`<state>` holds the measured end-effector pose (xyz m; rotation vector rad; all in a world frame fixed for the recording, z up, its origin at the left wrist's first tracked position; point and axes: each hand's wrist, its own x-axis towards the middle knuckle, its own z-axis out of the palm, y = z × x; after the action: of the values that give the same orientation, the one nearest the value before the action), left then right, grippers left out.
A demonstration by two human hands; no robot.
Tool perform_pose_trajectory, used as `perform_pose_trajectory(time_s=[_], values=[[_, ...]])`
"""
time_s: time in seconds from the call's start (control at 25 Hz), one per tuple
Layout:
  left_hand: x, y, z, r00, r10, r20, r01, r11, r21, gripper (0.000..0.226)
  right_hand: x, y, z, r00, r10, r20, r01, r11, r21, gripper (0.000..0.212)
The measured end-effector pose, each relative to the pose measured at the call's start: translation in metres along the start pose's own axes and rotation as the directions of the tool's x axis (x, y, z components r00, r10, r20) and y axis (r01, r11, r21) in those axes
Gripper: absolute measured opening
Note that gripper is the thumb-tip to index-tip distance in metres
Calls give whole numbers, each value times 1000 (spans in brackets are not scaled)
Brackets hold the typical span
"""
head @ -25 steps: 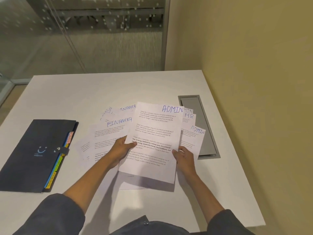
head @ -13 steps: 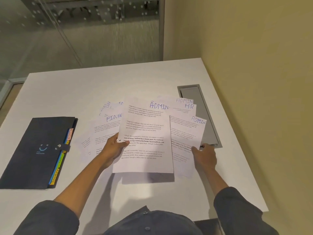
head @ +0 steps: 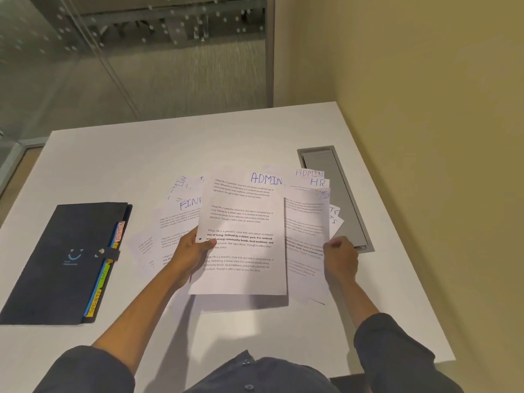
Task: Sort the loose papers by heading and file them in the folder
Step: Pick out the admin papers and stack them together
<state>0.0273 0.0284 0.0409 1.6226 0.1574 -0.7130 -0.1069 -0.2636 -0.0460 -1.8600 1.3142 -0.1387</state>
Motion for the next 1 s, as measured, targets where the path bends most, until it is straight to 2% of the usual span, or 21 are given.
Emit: perform_pose_trajectory(time_s=[0.08, 0.24, 0.36, 0.48, 0.68, 0.84, 1.0], values=[[-2, 7, -3, 1000, 16, -13, -16, 1000, -7, 37, -7, -12, -13, 998, -65, -26, 67, 995, 72, 4], [-4, 19, -7, 998, 54, -26, -54, 998, -14, 35, -14, -39, -48, 931, -337, -140, 352, 931, 96, 8], [-6, 33, -9, 995, 97, -37, -98, 995, -16, 36, -15, -56, -68, 898, -410, -161, 432, 891, 137, 17], [-8, 49, -9, 985, 162, -61, -163, 987, -13, 35, -14, -72, -87, 901, -406, -150, 433, 844, 316, 24], [-15, 64, -7, 970, 234, -58, -234, 972, 16, 36, -3, -93, -115, 931, -363, -36, 310, 734, 604, 37], [-21, 67, -3, 968, 248, -23, -247, 968, 52, 35, -15, -111, -127, 929, -365, 62, 234, 708, 666, 11], [-25, 69, 3, 977, 211, 43, -211, 978, -6, 33, -25, -115, -115, 920, -352, 171, 149, 719, 678, 7]])
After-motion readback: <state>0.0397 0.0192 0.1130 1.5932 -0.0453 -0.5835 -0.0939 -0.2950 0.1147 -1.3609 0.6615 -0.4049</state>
